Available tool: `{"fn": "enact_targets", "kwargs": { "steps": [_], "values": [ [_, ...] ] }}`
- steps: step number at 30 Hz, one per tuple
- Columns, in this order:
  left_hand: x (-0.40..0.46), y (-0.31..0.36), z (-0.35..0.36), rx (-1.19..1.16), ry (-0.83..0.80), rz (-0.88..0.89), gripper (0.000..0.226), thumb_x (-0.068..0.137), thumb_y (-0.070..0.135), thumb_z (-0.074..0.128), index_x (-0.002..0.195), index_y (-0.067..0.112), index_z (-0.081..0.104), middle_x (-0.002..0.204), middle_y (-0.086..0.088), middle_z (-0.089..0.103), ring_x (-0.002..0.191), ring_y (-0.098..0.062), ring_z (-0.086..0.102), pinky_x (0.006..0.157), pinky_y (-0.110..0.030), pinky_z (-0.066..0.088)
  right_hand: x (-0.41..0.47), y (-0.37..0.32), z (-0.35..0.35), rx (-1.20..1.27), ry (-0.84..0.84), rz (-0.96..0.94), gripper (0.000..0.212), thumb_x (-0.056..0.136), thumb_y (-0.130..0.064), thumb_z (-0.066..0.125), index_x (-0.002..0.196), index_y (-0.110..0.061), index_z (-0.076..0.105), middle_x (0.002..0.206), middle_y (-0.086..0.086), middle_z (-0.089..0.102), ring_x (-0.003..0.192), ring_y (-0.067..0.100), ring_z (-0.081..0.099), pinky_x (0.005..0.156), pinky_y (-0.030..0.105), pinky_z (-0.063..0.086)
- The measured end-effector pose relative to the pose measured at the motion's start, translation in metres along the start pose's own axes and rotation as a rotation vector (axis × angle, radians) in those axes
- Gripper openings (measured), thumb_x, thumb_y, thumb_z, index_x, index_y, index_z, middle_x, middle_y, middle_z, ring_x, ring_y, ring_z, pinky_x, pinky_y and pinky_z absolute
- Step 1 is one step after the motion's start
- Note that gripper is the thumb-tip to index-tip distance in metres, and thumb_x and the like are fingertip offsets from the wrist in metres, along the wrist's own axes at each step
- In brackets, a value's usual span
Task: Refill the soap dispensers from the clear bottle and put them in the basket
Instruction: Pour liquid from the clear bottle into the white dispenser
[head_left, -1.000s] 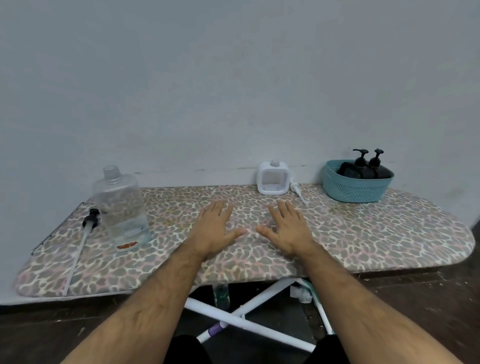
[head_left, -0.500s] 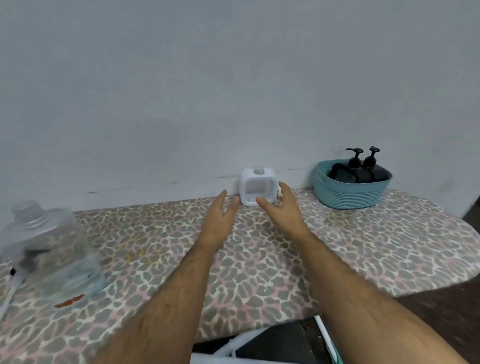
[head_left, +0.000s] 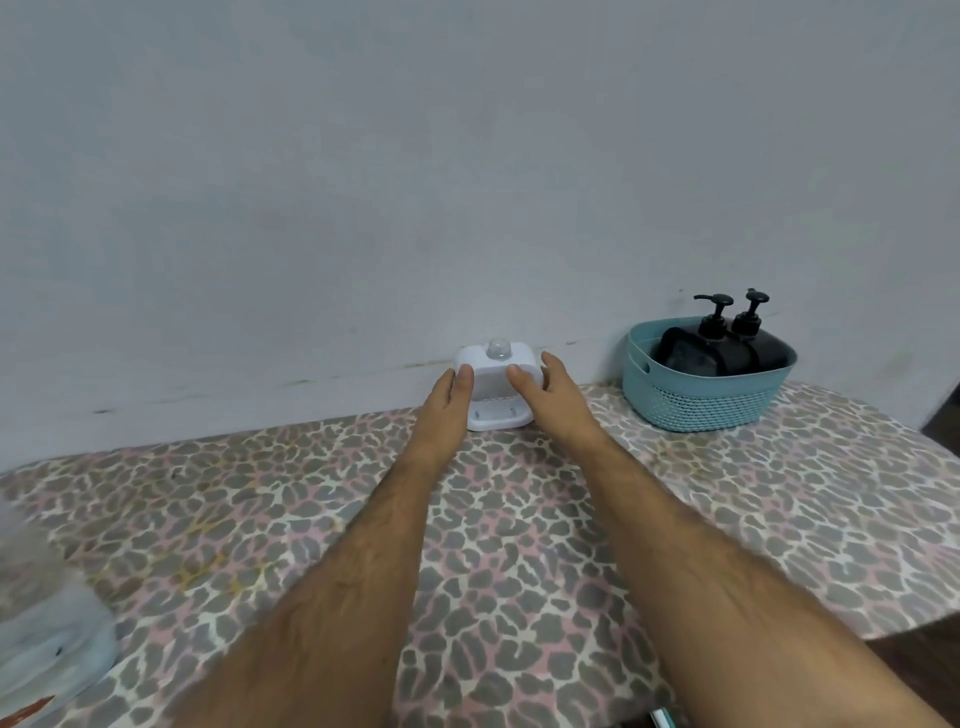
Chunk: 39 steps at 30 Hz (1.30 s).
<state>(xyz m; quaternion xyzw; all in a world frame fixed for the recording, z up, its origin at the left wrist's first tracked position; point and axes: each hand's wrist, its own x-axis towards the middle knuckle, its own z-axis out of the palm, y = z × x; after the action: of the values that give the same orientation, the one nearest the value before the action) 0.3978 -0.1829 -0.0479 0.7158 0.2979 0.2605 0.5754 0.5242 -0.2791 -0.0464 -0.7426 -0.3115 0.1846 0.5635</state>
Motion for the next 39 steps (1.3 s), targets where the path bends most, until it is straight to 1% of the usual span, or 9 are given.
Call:
{"fn": "enact_targets", "kwargs": {
  "steps": [2,5,10,15,19,24,30,34,39],
  "values": [
    [-0.001,0.002,0.004,-0.028,-0.006,0.015,0.065,0.089,0.076,0.032,0.126,0.029,0.057,0.117,0.003,0.066,0.109,-0.016,0.064,0.101,-0.044,0.049,0.000,0.002,0.003,0.008,-0.010,-0.016,0.052,0.093,-0.054,0.060,0.133,-0.021,0.051,0.126,0.000,0.063,0.108,0.017,0.063,0.094,0.042,0.056],
    [-0.003,0.000,0.005,-0.065,0.014,0.014,0.080,0.076,0.088,0.032,0.125,0.031,0.059,0.115,0.003,0.068,0.107,-0.017,0.066,0.098,-0.044,0.051,-0.007,0.002,0.004,0.030,-0.022,-0.035,0.046,0.095,-0.048,0.059,0.132,-0.022,0.052,0.122,-0.002,0.064,0.109,0.017,0.064,0.090,0.039,0.057],
    [-0.022,0.012,-0.004,-0.043,0.007,0.080,0.057,0.097,0.065,0.031,0.125,0.025,0.061,0.111,0.001,0.071,0.103,-0.018,0.069,0.093,-0.043,0.055,-0.029,-0.006,-0.001,0.066,-0.025,-0.062,0.030,0.099,-0.034,0.058,0.126,-0.023,0.051,0.118,-0.004,0.062,0.110,0.018,0.062,0.093,0.036,0.054],
    [-0.058,0.023,-0.022,-0.043,0.037,0.124,0.046,0.101,0.054,0.034,0.120,0.024,0.063,0.109,0.002,0.071,0.101,-0.016,0.068,0.090,-0.037,0.056,-0.059,-0.019,0.003,0.108,-0.033,-0.093,0.043,0.097,-0.028,0.062,0.138,-0.021,0.049,0.124,-0.002,0.061,0.110,0.017,0.062,0.094,0.038,0.055],
    [-0.095,0.025,-0.040,-0.039,0.083,0.136,0.031,0.104,0.043,0.039,0.112,0.024,0.062,0.102,0.005,0.069,0.094,-0.013,0.067,0.079,-0.025,0.056,-0.088,-0.029,0.010,0.087,-0.046,-0.129,0.053,0.093,-0.027,0.068,0.142,-0.023,0.047,0.123,-0.002,0.060,0.107,0.016,0.061,0.091,0.037,0.057],
    [-0.135,0.014,-0.066,-0.027,0.116,0.117,0.028,0.101,0.043,0.047,0.116,0.028,0.065,0.112,0.003,0.070,0.102,-0.018,0.068,0.093,-0.047,0.055,-0.129,-0.032,0.021,0.062,-0.086,-0.205,0.051,0.087,-0.031,0.075,0.134,-0.023,0.056,0.123,-0.003,0.063,0.107,0.017,0.064,0.091,0.042,0.057],
    [-0.182,0.004,-0.082,-0.054,0.148,0.074,0.030,0.105,0.034,0.043,0.112,0.018,0.067,0.108,-0.006,0.071,0.100,-0.024,0.069,0.091,-0.051,0.055,-0.169,-0.034,0.030,0.011,-0.141,-0.159,0.047,0.083,-0.038,0.079,0.122,-0.025,0.055,0.109,-0.002,0.065,0.100,0.019,0.065,0.088,0.041,0.057],
    [-0.203,0.001,-0.085,-0.084,0.133,0.025,0.027,0.106,0.031,0.041,0.098,0.026,0.067,0.101,-0.004,0.070,0.091,-0.020,0.069,0.085,-0.049,0.058,-0.186,-0.031,0.036,-0.005,-0.186,-0.136,0.049,0.083,-0.037,0.080,0.118,-0.017,0.054,0.108,0.001,0.063,0.098,0.018,0.063,0.075,0.029,0.053],
    [-0.214,-0.006,-0.089,-0.131,0.132,0.035,0.030,0.105,0.030,0.044,0.120,0.014,0.065,0.104,-0.003,0.070,0.096,-0.023,0.070,0.084,-0.049,0.059,-0.198,-0.026,0.041,0.034,-0.215,-0.126,0.049,0.084,-0.033,0.079,0.119,-0.014,0.051,0.112,0.004,0.062,0.103,0.019,0.063,0.079,0.029,0.053]
  ]
}}
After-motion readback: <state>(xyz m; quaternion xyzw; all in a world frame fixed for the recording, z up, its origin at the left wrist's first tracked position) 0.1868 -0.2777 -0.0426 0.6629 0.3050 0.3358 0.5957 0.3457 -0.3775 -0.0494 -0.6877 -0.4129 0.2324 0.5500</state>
